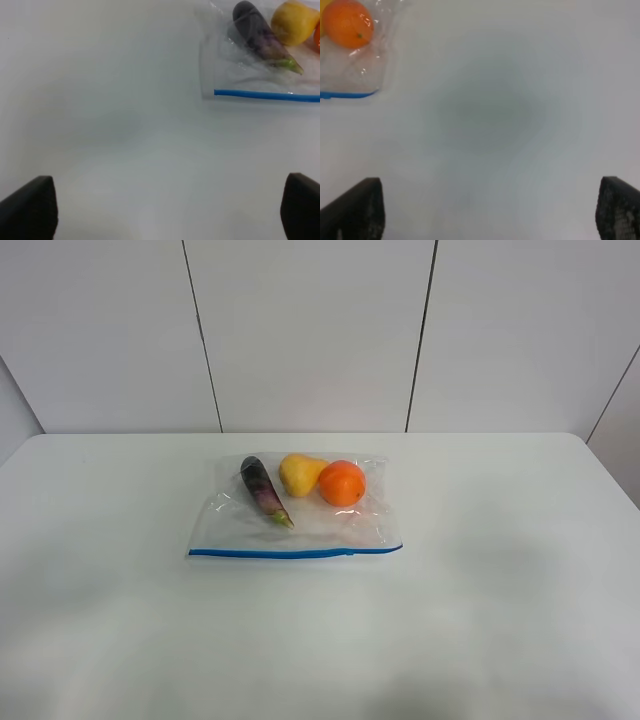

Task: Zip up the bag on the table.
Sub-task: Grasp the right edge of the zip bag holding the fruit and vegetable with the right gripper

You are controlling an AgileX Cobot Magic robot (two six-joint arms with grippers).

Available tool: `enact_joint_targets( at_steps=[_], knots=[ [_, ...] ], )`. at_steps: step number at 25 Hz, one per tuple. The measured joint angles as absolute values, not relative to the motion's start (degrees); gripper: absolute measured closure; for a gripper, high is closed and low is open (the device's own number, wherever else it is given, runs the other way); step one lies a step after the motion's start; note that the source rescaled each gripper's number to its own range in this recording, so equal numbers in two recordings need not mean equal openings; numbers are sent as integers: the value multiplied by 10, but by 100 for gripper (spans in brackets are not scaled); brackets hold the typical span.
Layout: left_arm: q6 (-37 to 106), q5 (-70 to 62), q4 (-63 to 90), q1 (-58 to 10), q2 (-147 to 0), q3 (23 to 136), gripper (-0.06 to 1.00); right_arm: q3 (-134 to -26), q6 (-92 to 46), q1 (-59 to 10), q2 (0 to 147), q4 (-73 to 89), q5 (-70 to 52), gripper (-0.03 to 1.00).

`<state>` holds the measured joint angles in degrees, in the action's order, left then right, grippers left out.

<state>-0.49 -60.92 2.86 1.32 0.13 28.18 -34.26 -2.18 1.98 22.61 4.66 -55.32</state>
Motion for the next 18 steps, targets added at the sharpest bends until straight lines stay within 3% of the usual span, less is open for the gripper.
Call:
enact_joint_targets(
  at_steps=[10, 18],
  knots=[
    [-5, -609, 29, 13, 1, 282, -6, -491, -31, 20, 627, 214, -518, 5],
    [-5, -609, 29, 13, 1, 282, -6, -564, -135, 20, 855, 354, -522, 6]
  ],
)
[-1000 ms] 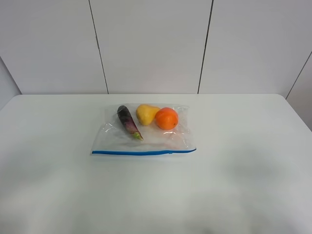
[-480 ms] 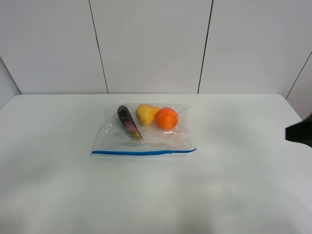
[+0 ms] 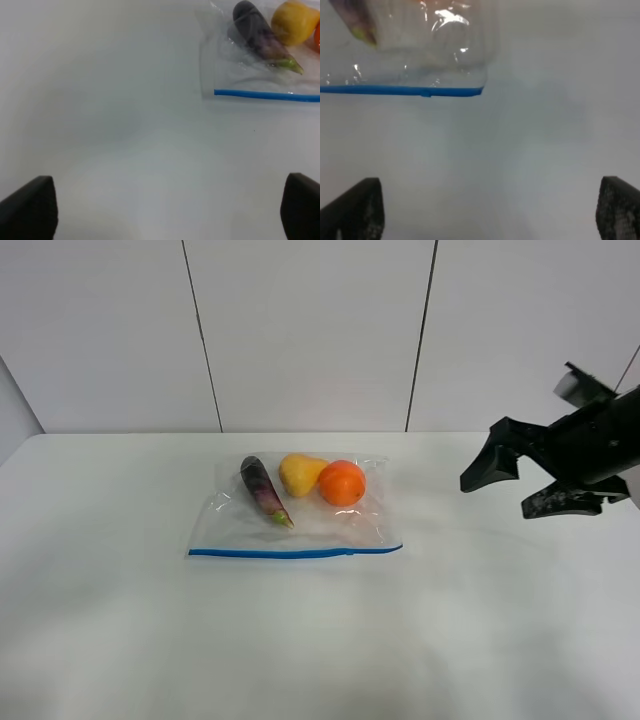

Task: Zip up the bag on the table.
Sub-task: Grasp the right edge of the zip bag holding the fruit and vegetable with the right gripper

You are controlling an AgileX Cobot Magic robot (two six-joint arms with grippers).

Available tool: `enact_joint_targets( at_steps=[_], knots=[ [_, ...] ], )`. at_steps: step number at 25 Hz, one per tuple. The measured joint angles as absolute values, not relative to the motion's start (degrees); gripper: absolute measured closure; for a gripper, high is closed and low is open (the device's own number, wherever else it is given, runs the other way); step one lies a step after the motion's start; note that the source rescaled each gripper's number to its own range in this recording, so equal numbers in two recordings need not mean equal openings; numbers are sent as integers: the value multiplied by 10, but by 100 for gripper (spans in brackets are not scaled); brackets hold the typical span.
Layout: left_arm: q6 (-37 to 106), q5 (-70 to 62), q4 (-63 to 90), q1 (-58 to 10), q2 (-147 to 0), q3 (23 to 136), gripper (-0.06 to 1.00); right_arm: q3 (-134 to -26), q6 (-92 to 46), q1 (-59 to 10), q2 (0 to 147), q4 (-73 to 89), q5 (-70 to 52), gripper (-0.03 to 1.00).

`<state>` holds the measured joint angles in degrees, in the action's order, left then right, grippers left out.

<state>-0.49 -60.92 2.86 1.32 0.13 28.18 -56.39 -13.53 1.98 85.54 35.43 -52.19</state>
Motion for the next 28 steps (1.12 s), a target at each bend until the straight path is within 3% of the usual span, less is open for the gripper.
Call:
enact_joint_targets(
  at_steps=[15, 28],
  knots=[
    [-5, -609, 29, 13, 1, 282, -6, -568, -339, 20, 1137, 629, -503, 16],
    [-5, -609, 29, 13, 1, 282, -6, -632, -367, -15, 1190, 654, -508, 27]
  ],
)
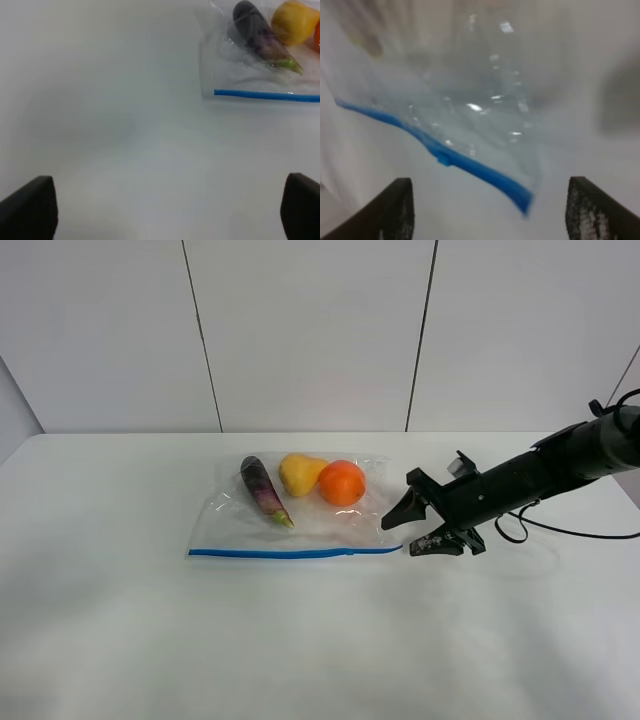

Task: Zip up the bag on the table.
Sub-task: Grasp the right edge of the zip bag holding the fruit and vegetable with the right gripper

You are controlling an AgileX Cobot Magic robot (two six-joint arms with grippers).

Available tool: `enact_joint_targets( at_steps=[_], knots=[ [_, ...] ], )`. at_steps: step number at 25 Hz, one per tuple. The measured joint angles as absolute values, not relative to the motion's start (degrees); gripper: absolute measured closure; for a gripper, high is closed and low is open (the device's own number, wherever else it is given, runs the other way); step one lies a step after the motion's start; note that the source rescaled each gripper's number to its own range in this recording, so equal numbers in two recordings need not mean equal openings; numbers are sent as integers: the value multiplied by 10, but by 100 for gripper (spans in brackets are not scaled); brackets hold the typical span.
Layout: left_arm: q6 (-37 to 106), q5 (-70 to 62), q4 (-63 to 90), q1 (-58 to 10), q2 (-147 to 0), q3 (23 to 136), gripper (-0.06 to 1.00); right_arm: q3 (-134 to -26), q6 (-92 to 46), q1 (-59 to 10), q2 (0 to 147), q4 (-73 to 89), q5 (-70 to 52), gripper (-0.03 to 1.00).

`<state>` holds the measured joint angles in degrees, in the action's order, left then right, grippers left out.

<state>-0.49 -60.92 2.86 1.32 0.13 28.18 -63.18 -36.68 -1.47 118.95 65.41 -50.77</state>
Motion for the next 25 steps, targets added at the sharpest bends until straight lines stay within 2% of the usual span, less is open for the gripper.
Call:
enact_joint_targets(
  at_steps=[10, 12, 16, 23, 25],
  knots=[
    [-5, -609, 29, 13, 1, 282, -6, -634, -356, -35, 1190, 647, -485, 28],
    [-5, -609, 29, 13, 1, 282, -6, -634, -356, -35, 1190, 646, -485, 33],
    [-5, -609, 29, 13, 1, 282, -6, -634, -356, -35, 1190, 645, -481, 51],
    [-5, -609, 29, 13, 1, 282, -6, -634, -350, -35, 1190, 644, -481, 57],
    [-5, -609, 29, 13, 1, 282, -6, -634, -349, -35, 1190, 643, -481, 63]
  ],
)
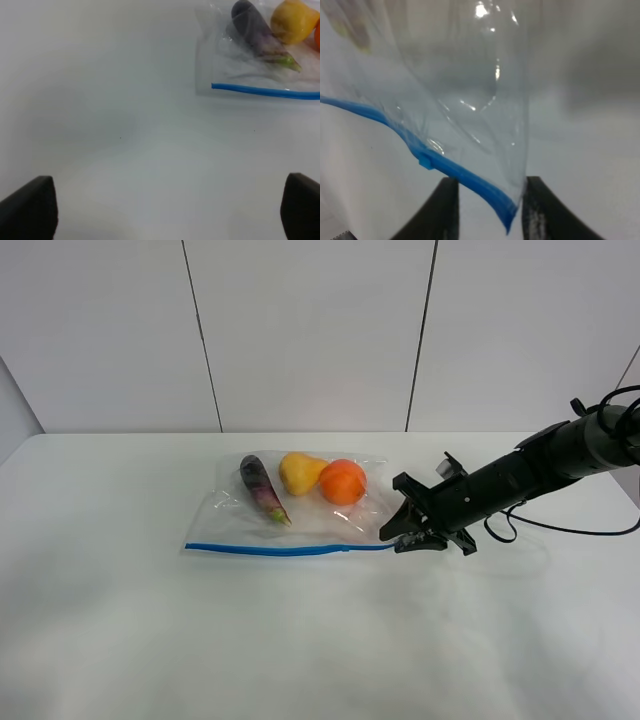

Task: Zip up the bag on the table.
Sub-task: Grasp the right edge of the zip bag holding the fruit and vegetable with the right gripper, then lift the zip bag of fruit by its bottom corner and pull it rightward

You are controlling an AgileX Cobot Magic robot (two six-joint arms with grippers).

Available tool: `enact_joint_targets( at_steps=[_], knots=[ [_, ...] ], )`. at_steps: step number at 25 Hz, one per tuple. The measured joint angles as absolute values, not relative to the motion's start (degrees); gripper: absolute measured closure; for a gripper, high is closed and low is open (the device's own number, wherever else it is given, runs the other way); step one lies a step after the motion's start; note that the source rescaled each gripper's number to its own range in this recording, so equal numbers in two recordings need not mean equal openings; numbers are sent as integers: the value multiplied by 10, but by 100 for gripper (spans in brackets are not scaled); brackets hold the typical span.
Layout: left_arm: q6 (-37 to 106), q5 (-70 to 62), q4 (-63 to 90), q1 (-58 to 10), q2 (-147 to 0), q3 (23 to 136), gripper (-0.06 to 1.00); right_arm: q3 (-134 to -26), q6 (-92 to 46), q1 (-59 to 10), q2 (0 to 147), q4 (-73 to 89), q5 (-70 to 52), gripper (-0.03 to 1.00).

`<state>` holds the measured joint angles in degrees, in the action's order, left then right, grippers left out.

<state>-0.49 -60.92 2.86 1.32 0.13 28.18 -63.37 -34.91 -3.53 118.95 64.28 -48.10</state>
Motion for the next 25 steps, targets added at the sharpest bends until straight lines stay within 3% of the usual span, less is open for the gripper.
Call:
enact_joint_targets(
  at_steps=[10, 19, 25],
  knots=[
    [-5, -609, 29, 13, 1, 282, -6, -634, -348, -35, 1190, 642, -483, 95],
    [-5, -609, 29, 13, 1, 282, -6, -641, -355, -35, 1190, 640, -496, 97],
    [-5, -609, 29, 13, 1, 282, -6, -708, -368, -35, 1190, 635, -558, 97]
  ],
)
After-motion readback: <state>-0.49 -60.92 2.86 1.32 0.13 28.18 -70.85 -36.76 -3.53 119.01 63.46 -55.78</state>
